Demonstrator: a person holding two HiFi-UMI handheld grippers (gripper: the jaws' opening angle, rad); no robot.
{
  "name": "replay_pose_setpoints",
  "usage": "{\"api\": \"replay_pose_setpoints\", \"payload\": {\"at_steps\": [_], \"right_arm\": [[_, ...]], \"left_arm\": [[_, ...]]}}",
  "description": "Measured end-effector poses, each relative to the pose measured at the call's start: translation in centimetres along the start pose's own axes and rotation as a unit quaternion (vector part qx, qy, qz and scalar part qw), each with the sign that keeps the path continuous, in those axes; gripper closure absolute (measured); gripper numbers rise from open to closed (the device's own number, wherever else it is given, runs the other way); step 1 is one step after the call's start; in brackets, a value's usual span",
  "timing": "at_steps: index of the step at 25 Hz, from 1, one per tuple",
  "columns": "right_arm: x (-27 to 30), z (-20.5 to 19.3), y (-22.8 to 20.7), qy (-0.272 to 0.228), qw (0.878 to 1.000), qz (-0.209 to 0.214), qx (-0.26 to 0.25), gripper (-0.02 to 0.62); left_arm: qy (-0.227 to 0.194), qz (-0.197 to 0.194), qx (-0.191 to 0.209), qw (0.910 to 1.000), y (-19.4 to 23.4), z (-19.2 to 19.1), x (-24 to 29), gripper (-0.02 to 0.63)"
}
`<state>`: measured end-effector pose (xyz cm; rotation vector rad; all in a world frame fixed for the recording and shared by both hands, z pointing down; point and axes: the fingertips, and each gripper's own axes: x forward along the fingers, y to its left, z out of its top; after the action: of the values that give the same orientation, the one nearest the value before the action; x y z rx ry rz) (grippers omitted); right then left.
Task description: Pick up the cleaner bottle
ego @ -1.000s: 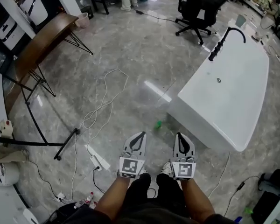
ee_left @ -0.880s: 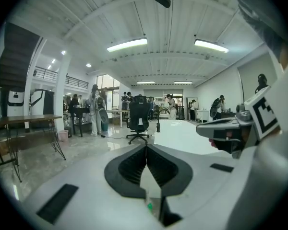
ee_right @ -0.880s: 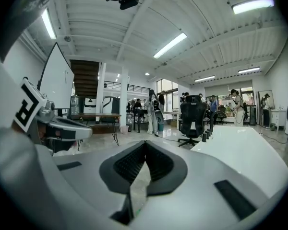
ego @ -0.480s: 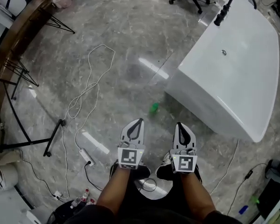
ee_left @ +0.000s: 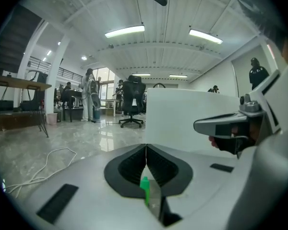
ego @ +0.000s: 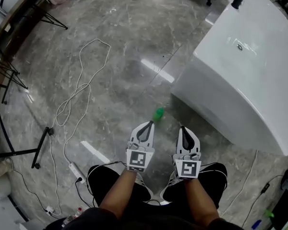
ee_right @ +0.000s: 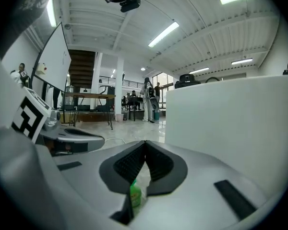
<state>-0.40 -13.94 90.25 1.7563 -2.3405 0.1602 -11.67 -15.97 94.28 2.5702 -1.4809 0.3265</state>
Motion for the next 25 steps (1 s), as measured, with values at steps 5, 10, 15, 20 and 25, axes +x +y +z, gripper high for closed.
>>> {"api": "replay_pose_setpoints", "payload": {"at_steps": [5, 10, 15, 20, 25], "right_arm": [[1.4, -6.1, 0.1, 0.022, 1.0, -0.006, -0.009, 0.578], [2.0, -7.8, 1.1, 0.01, 1.0, 0.002, -0.004, 0.578], [2.2, -7.8, 2.4, -0.018, 0.999, 0.027, -0.02, 0.578], [2.0, -8.2, 2.3, -0.018, 0.999, 0.025, -0.013, 0.578], [1.3, -8.4, 2.4, -0.015, 0.999, 0.03, -0.018, 0.578]], "left_arm": [[-0.006, -0.001, -0.009, 0.9999, 0.0, -5.6, 2.2, 0.6], [-0.014, -0.006, -0.012, 0.9998, -0.2, -8.1, 3.4, 0.599], [-0.018, -0.005, 0.007, 0.9998, 0.0, -9.8, 3.6, 0.596], [0.001, -0.021, 0.009, 0.9997, -0.5, -12.9, 5.2, 0.386], [0.022, -0.03, 0.01, 0.9993, -0.7, -16.5, 7.5, 0.314]]}}
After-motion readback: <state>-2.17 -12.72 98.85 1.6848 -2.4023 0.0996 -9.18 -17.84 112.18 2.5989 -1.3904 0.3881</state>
